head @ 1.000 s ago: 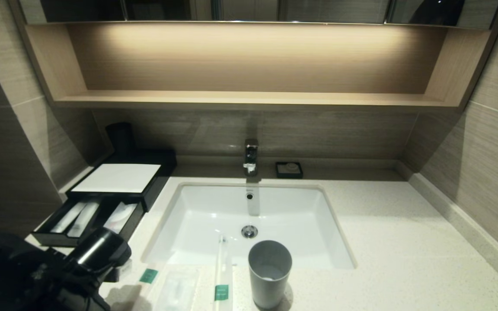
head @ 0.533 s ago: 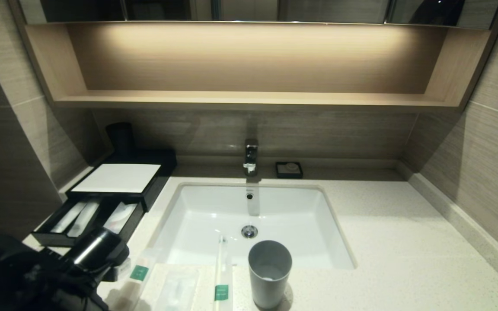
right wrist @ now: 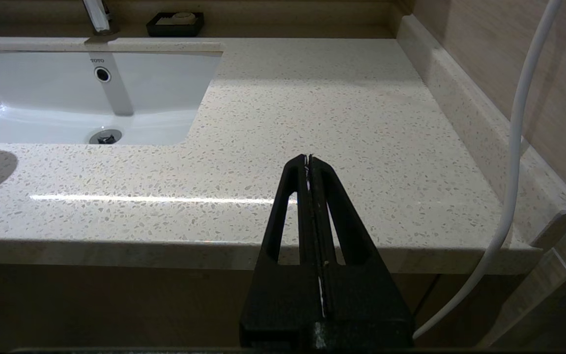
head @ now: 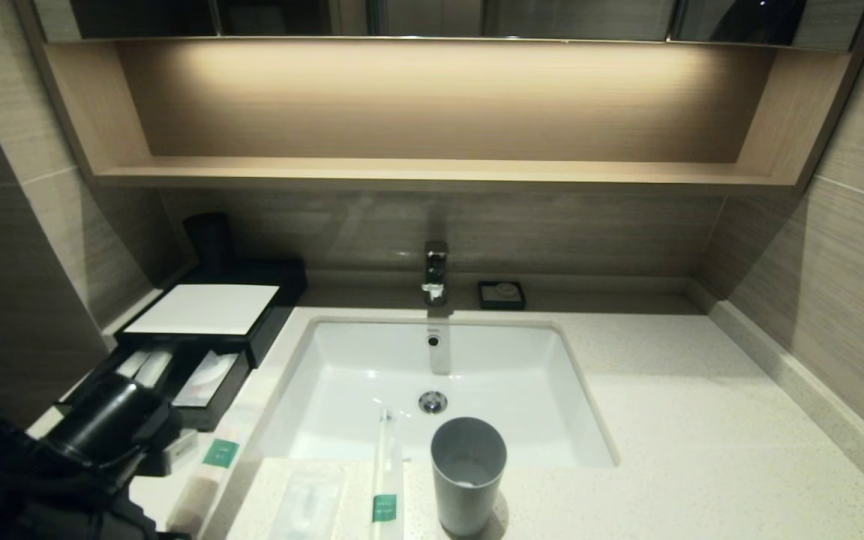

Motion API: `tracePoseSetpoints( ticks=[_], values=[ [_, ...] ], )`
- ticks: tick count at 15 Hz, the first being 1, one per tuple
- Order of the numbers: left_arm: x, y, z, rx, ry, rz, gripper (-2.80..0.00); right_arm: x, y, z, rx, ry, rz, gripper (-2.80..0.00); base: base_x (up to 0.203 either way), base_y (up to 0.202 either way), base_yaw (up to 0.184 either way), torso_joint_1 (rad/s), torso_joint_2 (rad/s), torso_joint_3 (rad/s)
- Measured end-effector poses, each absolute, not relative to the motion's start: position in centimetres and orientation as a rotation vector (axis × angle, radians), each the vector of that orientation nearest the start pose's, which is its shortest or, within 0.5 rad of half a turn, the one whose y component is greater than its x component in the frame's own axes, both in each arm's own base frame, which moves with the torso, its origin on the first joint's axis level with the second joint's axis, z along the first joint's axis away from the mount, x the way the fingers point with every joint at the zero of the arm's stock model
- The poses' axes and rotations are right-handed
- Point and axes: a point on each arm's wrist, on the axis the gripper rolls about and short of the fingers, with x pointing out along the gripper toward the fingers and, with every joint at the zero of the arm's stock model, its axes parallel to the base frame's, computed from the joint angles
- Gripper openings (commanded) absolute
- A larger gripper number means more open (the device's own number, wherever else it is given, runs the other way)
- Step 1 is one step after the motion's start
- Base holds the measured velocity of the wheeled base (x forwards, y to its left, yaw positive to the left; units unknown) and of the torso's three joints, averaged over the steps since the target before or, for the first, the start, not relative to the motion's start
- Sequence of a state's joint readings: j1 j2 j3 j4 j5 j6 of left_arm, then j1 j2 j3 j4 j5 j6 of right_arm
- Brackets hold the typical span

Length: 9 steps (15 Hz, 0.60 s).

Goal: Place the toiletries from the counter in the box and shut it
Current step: Pick up the bathroom toiletry, then place the bathroom toiletry into the drawer

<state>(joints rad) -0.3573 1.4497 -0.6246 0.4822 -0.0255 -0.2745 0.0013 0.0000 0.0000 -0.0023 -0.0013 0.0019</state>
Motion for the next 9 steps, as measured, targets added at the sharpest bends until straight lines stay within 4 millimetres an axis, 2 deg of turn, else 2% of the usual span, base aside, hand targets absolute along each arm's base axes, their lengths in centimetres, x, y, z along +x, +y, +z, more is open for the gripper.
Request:
tracePoseSetpoints(
  ticks=[4, 9],
  values=[
    [15.7, -5.0, 15.3, -0.035, 1.257, -0.095, -2.8, -2.3, 0.0, 7.6, 0.002, -0.002, 0.0, -2.8, 0.0, 0.0, 0.0, 0.0, 0.0, 0.0],
    [18.2, -3.4, 20.1, -0.078, 1.171, 0.032, -2.8, -2.3, 0.0, 7.6, 0.002, -0.003, 0.0, -2.8, 0.0, 0.0, 0.0, 0.0, 0.0, 0.0]
  ],
)
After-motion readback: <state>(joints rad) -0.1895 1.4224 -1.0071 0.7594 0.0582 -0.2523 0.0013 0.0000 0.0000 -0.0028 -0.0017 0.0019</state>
